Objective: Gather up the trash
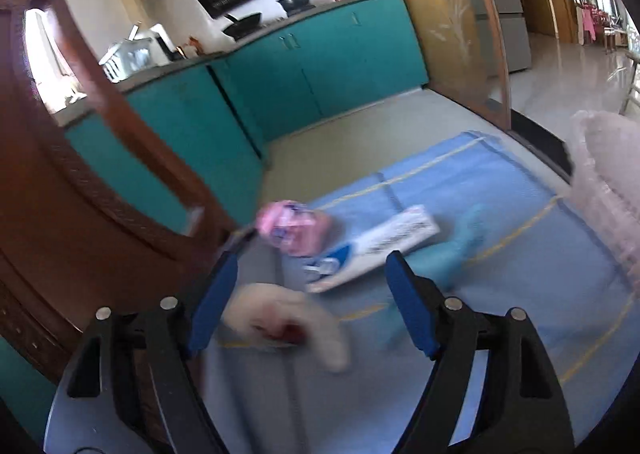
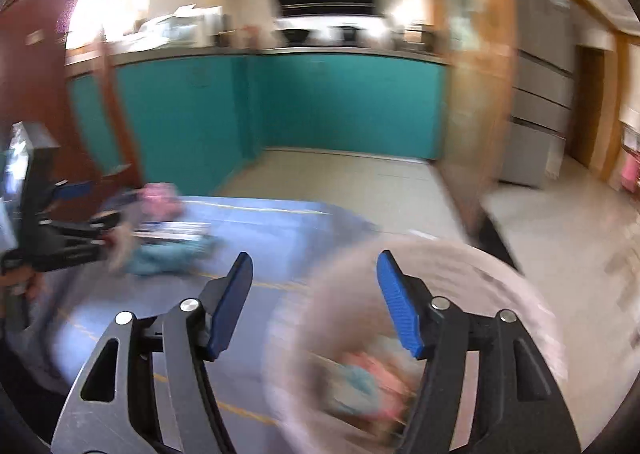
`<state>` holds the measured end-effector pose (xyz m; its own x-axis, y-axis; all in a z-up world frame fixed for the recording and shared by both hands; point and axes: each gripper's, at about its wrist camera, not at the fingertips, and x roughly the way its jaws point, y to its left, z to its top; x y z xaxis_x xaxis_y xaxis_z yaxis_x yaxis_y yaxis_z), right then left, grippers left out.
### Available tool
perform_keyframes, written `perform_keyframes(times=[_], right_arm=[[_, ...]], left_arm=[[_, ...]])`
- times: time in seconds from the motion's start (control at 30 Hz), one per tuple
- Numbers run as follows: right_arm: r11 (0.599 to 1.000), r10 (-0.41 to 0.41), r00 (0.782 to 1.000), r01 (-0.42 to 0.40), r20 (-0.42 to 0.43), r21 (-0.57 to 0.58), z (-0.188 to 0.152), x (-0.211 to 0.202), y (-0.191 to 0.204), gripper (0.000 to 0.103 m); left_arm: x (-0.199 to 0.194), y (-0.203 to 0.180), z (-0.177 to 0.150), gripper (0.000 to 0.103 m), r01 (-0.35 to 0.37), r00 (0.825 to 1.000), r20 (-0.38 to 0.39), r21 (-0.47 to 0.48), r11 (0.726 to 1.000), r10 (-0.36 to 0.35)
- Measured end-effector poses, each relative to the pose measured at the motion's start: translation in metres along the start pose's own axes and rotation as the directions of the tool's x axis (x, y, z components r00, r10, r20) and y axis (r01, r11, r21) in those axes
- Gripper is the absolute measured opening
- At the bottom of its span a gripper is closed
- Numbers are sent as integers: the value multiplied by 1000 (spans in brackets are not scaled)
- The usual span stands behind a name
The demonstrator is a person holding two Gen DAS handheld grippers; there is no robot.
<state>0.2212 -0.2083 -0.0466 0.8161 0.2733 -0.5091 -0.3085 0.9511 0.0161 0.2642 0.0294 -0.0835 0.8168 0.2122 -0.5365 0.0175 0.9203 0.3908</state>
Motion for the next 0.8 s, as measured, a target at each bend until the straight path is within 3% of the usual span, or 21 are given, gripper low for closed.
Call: perform_keyframes(times=[0.13,0.23,0.43,0.5,0.6,0.8], right_arm=[[987,130,988,-137,-88,-79,18,61,61,64],[981,158,976,-173,-152,-92,22,109,92,64],[973,223,935,-228,-277,11,15,171,100,63],[967,244,920,-254,-306,5,10,177,108,43],[958,253,907,-283,-337,-42,3,176,119,21],[959,256,904,-281,-342,-26,-9,145,108,17]], left_arm=[[10,35,-9,78,37,999,10,-124,992,-36],[27,46,-13,78,129,990,-28,-219,967,-138],[43,52,-27,78,165,980,-61,-274,948,-188],[45,53,-32,78,166,978,-75,-287,944,-195],[43,56,-34,78,147,982,-73,-286,947,-174],[57,49,-36,78,135,976,-129,-275,952,-176]])
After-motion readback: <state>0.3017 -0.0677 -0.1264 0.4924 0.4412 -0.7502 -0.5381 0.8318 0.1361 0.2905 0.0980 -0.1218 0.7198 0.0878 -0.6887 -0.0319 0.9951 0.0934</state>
